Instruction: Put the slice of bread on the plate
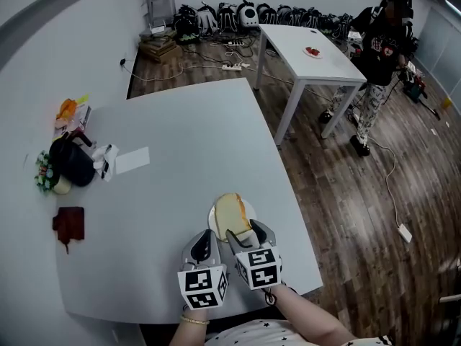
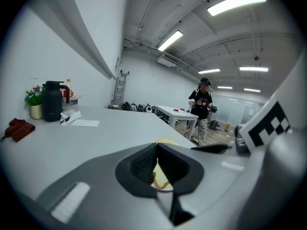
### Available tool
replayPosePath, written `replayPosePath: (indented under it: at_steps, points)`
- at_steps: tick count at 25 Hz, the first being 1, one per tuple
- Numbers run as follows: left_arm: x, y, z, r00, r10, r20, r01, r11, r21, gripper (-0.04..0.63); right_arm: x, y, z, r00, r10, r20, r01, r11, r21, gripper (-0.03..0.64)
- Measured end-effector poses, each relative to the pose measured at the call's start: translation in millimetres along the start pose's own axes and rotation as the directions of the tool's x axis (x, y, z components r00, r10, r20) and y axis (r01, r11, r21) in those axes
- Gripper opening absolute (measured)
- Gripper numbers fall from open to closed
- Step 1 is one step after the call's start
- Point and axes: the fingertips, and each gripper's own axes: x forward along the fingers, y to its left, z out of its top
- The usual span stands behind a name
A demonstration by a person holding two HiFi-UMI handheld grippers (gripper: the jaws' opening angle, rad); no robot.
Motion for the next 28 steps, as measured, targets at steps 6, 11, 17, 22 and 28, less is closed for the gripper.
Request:
replayPosePath:
  at_steps: [6, 11, 17, 22, 28]
  points:
    - [-5.8, -8.2, 2.0, 1.0, -0.016, 0.012, 0.016, 1.0, 0.007, 0.008, -20.0, 0.7, 5.6, 0.999, -0.008, 0.044, 0.009, 1.0, -0.023, 0.261]
    - [-13.4, -17.3, 4.1, 0.999, -0.025, 0.021, 0.024, 1.0, 0.013, 0.008, -41.4, 3.2, 11.3, 0.997, 0.014, 0.078, -0.014, 1.0, 0.001, 0.109]
    - [-20.5, -22.0, 6.5, 0.999, -0.035, 0.03, 0.035, 0.999, 0.016, 0.008, -61.4, 13.1, 20.7, 0.991, 0.057, 0.125, -0.061, 0.998, 0.029, -0.002]
    - [-25.2, -22.2, 8.2, 0.999, -0.037, 0.035, 0.037, 0.999, 0.001, 0.008, -69.2, 16.7, 25.0, 0.988, 0.046, 0.145, -0.048, 0.999, 0.01, -0.002]
    - [-29.3, -24.9, 10.3, 0.998, -0.041, 0.039, 0.041, 0.999, 0.005, 0.008, -76.0, 19.9, 27.6, 0.986, 0.047, 0.16, -0.048, 0.999, 0.0, -0.002]
